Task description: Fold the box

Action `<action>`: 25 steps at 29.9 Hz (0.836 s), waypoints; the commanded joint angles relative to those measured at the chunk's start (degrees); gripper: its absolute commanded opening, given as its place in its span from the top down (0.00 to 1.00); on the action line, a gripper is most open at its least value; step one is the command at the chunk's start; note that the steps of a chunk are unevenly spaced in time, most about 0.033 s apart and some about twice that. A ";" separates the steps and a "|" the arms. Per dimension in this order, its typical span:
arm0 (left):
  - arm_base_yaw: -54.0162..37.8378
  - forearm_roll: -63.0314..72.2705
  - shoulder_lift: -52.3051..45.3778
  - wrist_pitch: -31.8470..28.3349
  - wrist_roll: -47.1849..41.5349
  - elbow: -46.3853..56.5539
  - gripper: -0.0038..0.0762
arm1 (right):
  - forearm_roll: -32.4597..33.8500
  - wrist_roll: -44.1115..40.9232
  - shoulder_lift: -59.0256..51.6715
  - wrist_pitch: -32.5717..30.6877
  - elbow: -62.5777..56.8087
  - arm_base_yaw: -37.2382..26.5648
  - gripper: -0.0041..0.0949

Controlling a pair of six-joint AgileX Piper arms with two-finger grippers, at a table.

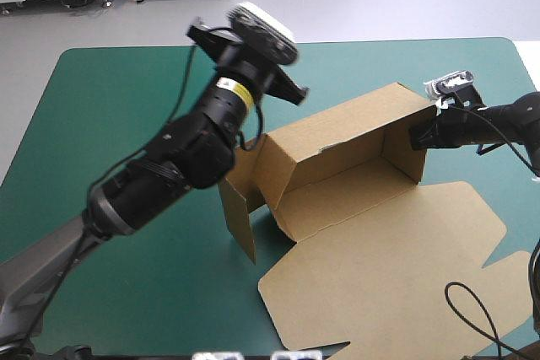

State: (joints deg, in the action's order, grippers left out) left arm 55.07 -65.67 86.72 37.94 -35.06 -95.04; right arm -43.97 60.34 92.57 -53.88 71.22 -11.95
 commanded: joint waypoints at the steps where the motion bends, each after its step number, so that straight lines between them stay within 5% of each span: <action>1: -9.37 7.10 -5.13 -1.55 2.20 -2.05 0.95 | -0.24 -3.08 -0.45 -3.57 0.77 0.91 0.96; 7: -27.21 29.92 -8.39 2.87 13.34 -2.05 0.95 | 1.28 -4.85 -0.45 -1.61 5.06 7.67 0.96; 15: -42.71 44.95 -8.81 13.56 25.29 -1.10 0.95 | 8.38 -24.59 -0.45 3.73 18.51 17.92 0.96; 25: -55.34 60.07 -10.44 14.13 35.41 11.08 0.95 | 29.30 -54.28 -0.45 -10.53 39.11 24.94 0.96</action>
State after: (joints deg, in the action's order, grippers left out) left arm 1.69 -8.49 78.87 55.32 -1.90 -85.76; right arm -17.61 13.17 94.78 -61.40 104.75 12.40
